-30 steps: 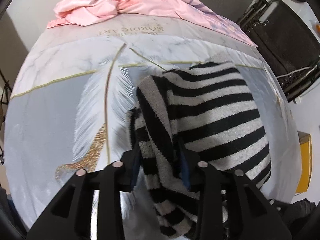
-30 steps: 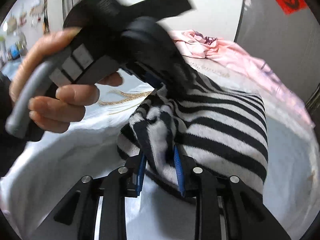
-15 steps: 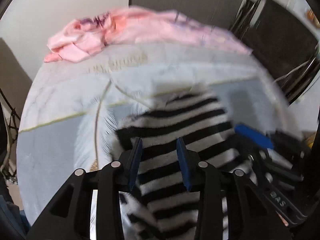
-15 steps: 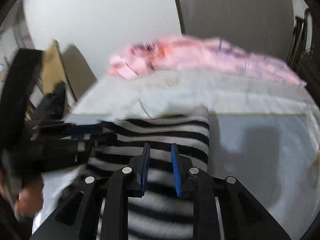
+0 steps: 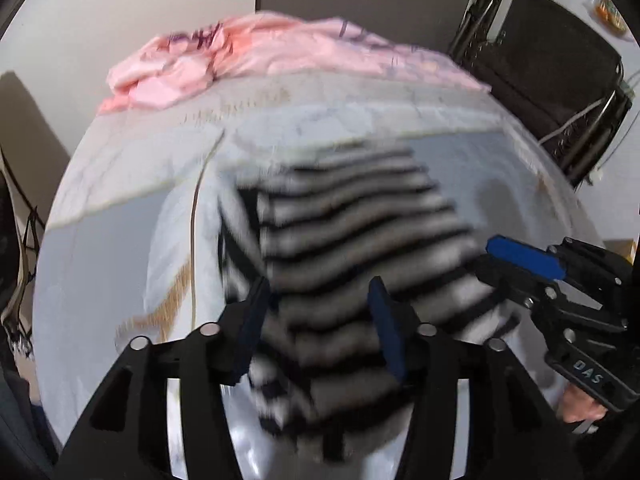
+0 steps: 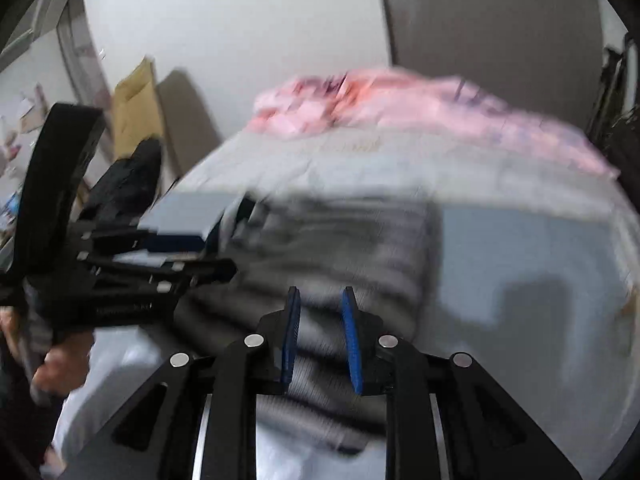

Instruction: Fold small clothes

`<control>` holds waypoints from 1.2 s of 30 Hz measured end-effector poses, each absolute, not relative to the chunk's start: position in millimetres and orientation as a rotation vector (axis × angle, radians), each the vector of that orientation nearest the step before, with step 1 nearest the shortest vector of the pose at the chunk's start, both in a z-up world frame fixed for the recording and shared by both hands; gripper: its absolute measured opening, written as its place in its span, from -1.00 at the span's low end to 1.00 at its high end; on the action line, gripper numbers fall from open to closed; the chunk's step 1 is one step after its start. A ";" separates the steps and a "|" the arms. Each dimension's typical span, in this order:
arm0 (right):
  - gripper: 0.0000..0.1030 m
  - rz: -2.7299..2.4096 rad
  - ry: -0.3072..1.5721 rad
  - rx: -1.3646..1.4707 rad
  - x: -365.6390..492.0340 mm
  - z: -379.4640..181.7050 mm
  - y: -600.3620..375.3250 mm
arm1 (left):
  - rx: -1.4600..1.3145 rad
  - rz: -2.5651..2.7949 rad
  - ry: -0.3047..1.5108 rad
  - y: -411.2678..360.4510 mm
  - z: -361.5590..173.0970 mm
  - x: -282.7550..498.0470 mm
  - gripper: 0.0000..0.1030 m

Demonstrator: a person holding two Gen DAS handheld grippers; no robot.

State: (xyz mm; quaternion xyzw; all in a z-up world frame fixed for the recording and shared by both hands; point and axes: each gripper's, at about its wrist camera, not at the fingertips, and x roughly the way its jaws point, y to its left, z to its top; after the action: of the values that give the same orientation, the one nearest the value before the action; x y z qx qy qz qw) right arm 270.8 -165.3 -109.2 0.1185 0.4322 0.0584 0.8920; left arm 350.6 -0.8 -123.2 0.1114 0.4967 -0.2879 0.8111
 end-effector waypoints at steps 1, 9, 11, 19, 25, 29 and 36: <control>-0.56 0.129 0.942 0.248 267.3 -124.1 -163.2 | 0.252 -0.599 1.077 1.3 -137.1 346.5 0.01; -0.58 0.135 0.938 0.282 265.3 -123.8 -171.6 | 0.241 -0.532 1.025 1.4 -137.8 335.0 0.01; -0.58 0.131 0.907 0.292 259.2 -112.9 -174.6 | 0.169 -0.555 1.020 10.4 -121.3 339.4 0.00; -0.49 0.139 0.961 0.294 261.0 -134.0 -166.4 | 0.157 -0.578 1.060 6.7 -132.5 331.0 0.10; -0.50 0.150 0.947 0.329 261.5 -122.5 -176.9 | 0.137 -0.546 1.065 8.6 -135.3 330.2 0.09; -0.42 0.074 0.879 0.323 269.5 -103.2 -197.5 | 0.029 -0.571 1.024 24.9 -107.9 344.2 0.15; -0.32 0.083 0.975 0.392 303.9 -136.3 -196.8 | 0.025 -0.485 1.177 10.7 -158.2 384.3 0.31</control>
State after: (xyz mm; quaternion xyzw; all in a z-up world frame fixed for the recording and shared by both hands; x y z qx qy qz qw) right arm 303.9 -196.8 -136.3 0.1868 0.4652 0.0397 0.8644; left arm 384.3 10.7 -158.2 0.0117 0.5495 -0.2264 0.8042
